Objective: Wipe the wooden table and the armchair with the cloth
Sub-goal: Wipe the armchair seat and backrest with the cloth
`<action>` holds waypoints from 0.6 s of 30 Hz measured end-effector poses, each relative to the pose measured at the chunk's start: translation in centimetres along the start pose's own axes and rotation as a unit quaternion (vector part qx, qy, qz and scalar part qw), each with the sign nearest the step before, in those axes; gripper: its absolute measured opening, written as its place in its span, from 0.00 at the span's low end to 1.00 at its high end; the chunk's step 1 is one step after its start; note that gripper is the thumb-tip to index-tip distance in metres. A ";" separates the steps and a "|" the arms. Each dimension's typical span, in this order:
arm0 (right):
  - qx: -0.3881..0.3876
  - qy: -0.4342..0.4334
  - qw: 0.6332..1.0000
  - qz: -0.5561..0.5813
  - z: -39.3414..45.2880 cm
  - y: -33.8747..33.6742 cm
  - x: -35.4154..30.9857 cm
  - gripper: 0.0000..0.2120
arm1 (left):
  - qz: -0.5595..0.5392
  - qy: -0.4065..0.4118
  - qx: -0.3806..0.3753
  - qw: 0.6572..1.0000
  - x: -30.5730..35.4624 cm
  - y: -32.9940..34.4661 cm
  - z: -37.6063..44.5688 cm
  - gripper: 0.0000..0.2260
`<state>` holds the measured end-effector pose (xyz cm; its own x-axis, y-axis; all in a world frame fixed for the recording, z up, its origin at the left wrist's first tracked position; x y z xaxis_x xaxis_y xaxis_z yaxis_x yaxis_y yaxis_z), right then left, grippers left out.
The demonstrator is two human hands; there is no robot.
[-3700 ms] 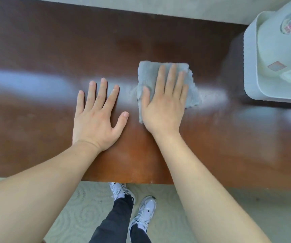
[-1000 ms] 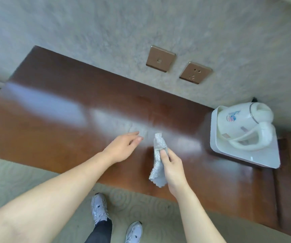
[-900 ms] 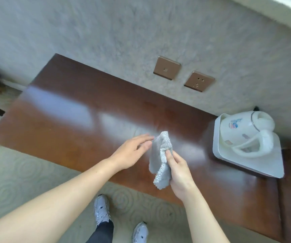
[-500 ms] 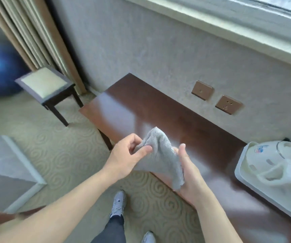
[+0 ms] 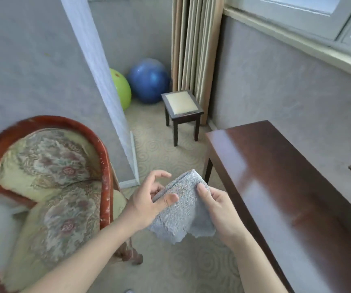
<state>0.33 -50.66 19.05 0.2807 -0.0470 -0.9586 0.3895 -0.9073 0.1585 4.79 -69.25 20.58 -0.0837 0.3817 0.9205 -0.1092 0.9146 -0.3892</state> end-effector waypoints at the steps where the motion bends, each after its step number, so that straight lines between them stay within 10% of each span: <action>1: 0.000 -0.003 1.000 0.011 0.2 1.9 0.1 0.23 | -0.024 0.000 -0.013 1.000 -0.6 -1.8 -1.0 0.30; 11: -0.068 0.017 0.997 -0.023 0.5 23.0 4.1 0.30 | 0.036 0.029 0.121 0.992 -8.9 -20.9 -12.3 0.15; 18: -0.150 -0.103 0.955 -0.235 -0.8 36.6 5.7 0.29 | 0.055 -0.011 0.069 0.996 -16.3 -31.7 -17.8 0.11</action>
<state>16.90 -83.81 19.57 -0.1543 0.2270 -0.9616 0.6729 -0.6885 -0.2705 27.21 -102.16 18.51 -0.1242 0.4742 0.8716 -0.2327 0.8400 -0.4902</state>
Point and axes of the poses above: each hand's wrist, its own z-axis towards the middle knuckle, its own y-axis out of the palm, x = y × z, the point moved 5 cm from there along z, towards the middle knuckle, and after that the axes turned 2 degrees about x, right-handed, at the moved point
